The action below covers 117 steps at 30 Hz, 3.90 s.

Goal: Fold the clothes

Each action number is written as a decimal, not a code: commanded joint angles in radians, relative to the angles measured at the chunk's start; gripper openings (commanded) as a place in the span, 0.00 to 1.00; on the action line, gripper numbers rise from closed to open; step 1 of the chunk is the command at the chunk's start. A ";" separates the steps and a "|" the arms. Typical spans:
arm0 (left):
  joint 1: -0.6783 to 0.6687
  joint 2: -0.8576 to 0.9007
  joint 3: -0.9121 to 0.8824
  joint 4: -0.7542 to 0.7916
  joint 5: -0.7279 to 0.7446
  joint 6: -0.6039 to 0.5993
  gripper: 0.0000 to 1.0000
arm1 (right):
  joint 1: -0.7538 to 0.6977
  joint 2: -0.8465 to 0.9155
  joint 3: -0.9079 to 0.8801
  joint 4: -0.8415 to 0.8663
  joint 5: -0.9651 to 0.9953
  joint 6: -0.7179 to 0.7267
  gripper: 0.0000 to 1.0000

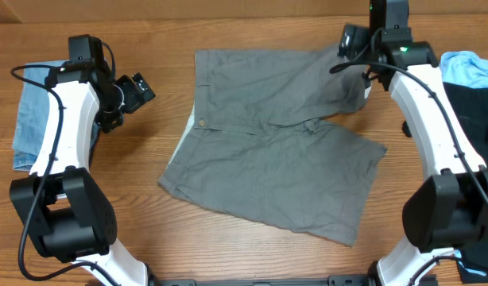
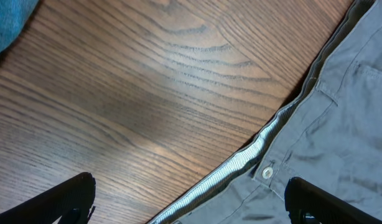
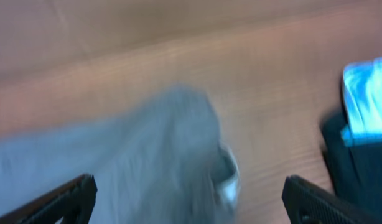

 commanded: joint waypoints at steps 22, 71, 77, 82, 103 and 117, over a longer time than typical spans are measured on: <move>-0.002 -0.013 0.005 0.001 -0.007 -0.021 1.00 | -0.060 -0.011 -0.290 0.048 -0.236 0.048 0.04; -0.002 -0.013 0.005 0.000 -0.006 -0.021 1.00 | -0.135 0.132 -0.264 0.257 -0.209 -0.263 0.04; -0.002 -0.013 0.005 0.001 -0.007 -0.021 1.00 | -0.135 0.118 -0.212 0.266 -0.208 -0.263 0.04; -0.002 -0.013 0.005 0.000 -0.007 -0.021 1.00 | -0.135 0.121 -0.211 0.309 -0.207 -0.263 0.04; -0.002 -0.013 0.005 0.000 -0.007 -0.021 1.00 | -0.135 0.159 -0.212 0.514 -0.364 -0.263 0.04; -0.001 -0.013 0.005 0.000 -0.007 -0.021 1.00 | -0.153 0.102 -0.106 0.375 -0.325 -0.269 1.00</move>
